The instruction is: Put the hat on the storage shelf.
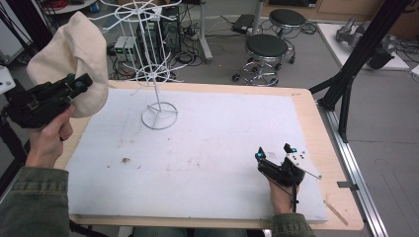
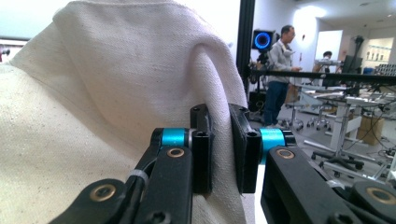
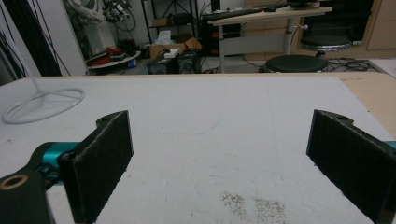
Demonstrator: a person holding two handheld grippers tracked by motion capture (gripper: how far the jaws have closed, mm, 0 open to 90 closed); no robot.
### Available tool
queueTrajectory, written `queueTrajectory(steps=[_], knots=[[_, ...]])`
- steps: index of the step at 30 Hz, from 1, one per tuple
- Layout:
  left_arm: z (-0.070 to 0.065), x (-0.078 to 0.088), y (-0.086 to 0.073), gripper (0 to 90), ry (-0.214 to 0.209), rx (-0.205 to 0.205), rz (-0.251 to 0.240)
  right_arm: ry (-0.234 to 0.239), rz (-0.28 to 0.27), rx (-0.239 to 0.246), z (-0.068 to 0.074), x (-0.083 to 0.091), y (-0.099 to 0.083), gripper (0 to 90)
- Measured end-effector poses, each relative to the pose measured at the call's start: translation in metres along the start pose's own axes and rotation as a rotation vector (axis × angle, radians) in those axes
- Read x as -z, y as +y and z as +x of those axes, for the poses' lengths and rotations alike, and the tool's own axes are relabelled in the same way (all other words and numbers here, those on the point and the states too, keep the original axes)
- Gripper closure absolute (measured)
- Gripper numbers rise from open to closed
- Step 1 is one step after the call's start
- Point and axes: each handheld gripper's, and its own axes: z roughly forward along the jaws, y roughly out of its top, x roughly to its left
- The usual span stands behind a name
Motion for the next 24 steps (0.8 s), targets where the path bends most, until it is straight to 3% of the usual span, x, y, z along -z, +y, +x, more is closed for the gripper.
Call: queueTrajectory(steps=[10,13,20,24], knots=[[-0.009,0.004,0.03,80.2,-0.098,-0.035,-0.093,-0.001,-0.008,-0.004,0.0,0.0,0.0,6.0],[-0.01,-0.005,0.042,80.2,-0.128,-0.047,-0.111,0.0,-0.009,-0.015,0.0,0.0,0.0,6.0],[-0.014,-0.022,0.066,80.2,-0.151,-0.09,-0.131,0.001,-0.008,-0.013,-0.002,-0.001,0.0,6.0],[-0.012,-0.032,0.075,80.2,-0.176,-0.082,-0.146,0.001,-0.013,-0.013,-0.002,0.0,0.001,6.0]])
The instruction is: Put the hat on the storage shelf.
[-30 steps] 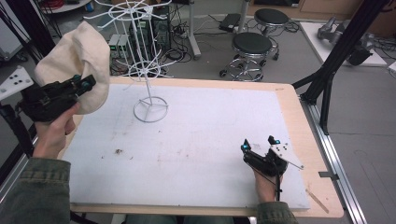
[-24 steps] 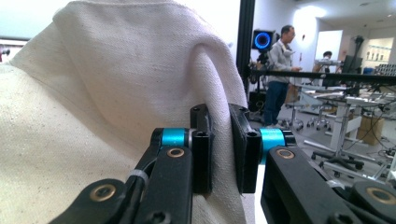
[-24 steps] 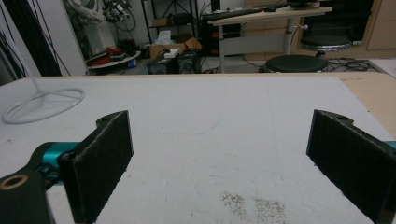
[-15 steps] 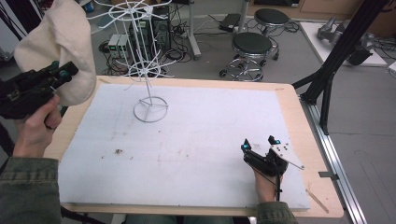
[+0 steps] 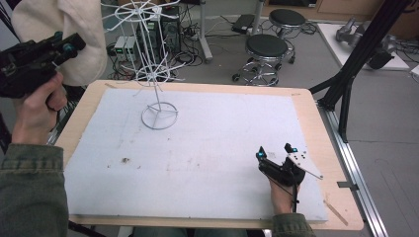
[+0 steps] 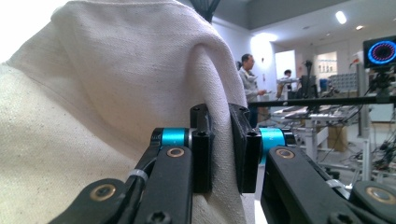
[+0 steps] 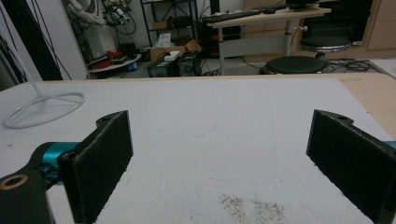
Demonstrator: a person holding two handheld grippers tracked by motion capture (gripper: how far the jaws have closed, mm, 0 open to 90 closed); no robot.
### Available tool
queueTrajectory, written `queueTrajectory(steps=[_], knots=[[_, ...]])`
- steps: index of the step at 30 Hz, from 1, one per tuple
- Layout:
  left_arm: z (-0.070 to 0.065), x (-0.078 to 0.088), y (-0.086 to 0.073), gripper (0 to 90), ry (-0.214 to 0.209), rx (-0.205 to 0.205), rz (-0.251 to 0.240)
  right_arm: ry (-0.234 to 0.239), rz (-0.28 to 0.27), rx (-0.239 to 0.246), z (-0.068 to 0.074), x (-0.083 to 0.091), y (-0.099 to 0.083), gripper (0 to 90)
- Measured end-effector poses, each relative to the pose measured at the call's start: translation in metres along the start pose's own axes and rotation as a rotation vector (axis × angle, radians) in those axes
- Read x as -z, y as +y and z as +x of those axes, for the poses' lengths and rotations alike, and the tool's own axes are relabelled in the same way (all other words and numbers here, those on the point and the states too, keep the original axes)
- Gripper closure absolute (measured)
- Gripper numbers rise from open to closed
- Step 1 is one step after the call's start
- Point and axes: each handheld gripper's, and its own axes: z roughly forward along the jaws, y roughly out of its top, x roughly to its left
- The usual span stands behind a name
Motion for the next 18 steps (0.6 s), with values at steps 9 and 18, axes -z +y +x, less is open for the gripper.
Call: queueTrajectory(steps=[9,18], knots=[[0.024,-0.035,-0.004,79.8,-0.001,0.061,-0.013,0.001,0.002,0.006,-0.002,0.0,0.001,6.0],[0.021,-0.05,-0.028,79.7,-0.041,0.068,0.008,-0.001,-0.006,0.016,-0.004,0.002,0.001,6.0]])
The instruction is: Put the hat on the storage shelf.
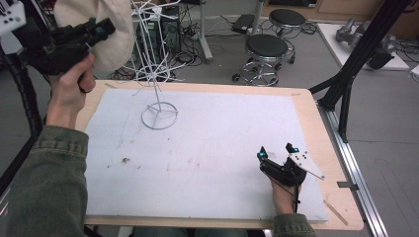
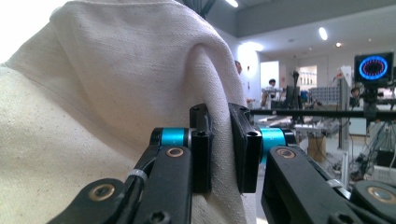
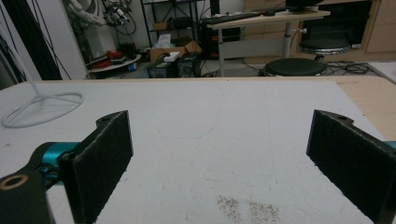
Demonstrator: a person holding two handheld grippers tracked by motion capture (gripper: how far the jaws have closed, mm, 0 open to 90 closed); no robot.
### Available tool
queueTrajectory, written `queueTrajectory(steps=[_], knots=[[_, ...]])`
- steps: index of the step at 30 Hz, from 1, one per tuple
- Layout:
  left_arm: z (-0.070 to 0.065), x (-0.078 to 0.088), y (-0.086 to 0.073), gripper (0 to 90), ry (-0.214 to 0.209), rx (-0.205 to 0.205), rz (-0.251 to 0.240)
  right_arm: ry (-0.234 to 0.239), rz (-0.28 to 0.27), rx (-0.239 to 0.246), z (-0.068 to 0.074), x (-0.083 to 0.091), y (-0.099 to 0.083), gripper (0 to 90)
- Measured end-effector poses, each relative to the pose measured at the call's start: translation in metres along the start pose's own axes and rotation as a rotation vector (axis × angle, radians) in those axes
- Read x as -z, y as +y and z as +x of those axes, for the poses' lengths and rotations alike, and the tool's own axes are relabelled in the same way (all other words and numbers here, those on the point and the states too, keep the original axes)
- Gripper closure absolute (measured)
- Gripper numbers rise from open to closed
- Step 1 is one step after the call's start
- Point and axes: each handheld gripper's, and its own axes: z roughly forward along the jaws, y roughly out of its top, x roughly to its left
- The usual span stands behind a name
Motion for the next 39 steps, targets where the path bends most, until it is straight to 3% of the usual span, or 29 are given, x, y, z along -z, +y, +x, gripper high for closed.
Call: queueTrajectory(steps=[8,15,21,31,39], knots=[[0.005,0.005,-0.036,79.0,-0.006,0.019,0.05,-0.011,0.0,-0.007,-0.002,0.0,0.0,6.0],[0.008,0.007,-0.055,78.4,-0.061,0.053,0.097,-0.006,-0.003,0.011,0.0,0.0,0.0,6.0],[0.009,0.008,-0.075,77.8,-0.077,0.091,0.115,-0.011,-0.011,0.003,0.0,0.001,0.001,5.9],[0.007,0.013,-0.084,74.1,-0.056,0.091,0.153,-0.009,-0.008,0.023,0.002,0.001,0.0,6.0],[0.008,0.018,-0.085,65.2,-0.028,0.099,0.178,-0.015,-0.012,0.029,0.0,0.001,0.0,6.0]])
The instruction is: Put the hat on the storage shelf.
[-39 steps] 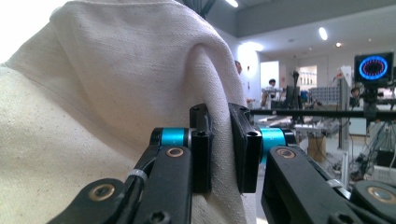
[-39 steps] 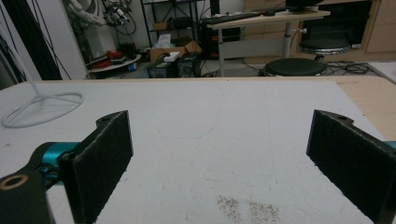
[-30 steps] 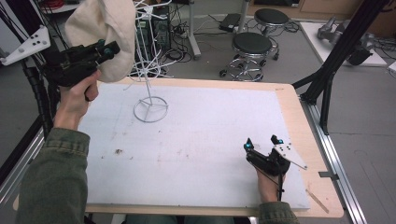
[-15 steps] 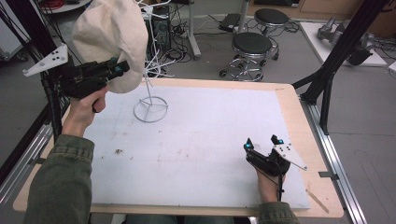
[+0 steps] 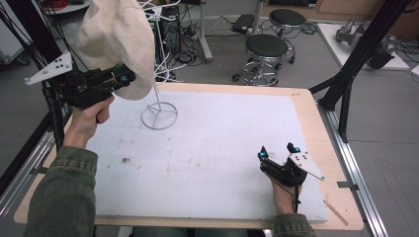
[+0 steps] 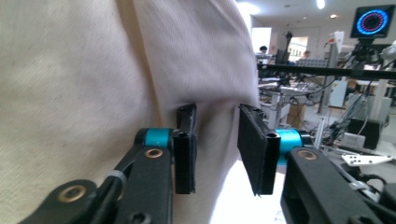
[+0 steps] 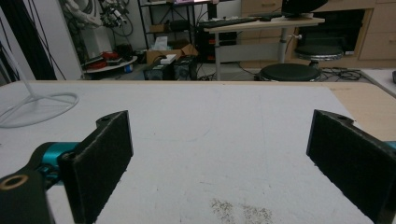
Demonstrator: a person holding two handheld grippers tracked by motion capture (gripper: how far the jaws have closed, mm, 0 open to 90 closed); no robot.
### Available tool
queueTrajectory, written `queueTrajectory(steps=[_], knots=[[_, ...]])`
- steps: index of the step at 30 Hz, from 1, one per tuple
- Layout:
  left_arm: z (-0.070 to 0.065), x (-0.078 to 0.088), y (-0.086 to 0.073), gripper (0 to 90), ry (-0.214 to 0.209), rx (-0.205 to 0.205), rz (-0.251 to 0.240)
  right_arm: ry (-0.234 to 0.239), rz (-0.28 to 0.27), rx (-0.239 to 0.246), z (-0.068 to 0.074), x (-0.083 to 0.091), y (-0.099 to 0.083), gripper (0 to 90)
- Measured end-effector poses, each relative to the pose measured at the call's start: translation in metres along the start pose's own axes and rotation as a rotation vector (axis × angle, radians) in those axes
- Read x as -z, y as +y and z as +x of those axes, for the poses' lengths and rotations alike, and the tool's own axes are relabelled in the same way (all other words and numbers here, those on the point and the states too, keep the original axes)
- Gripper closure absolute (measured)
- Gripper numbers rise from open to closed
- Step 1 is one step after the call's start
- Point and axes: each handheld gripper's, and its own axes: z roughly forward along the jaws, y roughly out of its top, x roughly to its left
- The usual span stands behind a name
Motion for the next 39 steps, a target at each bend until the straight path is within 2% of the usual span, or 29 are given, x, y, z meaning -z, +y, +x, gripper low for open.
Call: queueTrajectory(steps=[4,7,10,15,20,28,37,39], knots=[[0.001,0.003,-0.006,62.7,0.009,0.016,0.001,0.0,-0.002,0.015,0.002,0.0,0.0,6.0],[0.003,0.007,-0.01,57.4,0.021,0.032,-0.009,0.004,-0.001,0.016,0.003,0.0,0.0,6.0],[0.003,0.01,-0.014,54.6,0.035,0.041,0.002,0.002,0.001,-0.001,0.002,0.001,0.0,6.0],[0.003,0.016,-0.017,51.3,0.047,0.049,0.005,0.002,0.0,0.003,0.002,0.0,0.0,6.0],[0.003,0.021,-0.018,49.7,0.055,0.048,0.004,0.004,-0.001,0.008,0.002,0.0,0.0,6.0],[-0.006,0.028,-0.013,48.2,0.051,0.032,-0.041,0.01,0.007,-0.008,0.003,0.0,0.0,6.0],[-0.013,0.034,-0.013,47.2,0.055,0.019,-0.047,0.006,-0.001,-0.006,0.001,0.001,0.0,6.0],[-0.014,0.036,-0.014,46.5,0.068,0.016,-0.046,0.005,0.0,-0.006,0.001,0.001,0.0,6.0]])
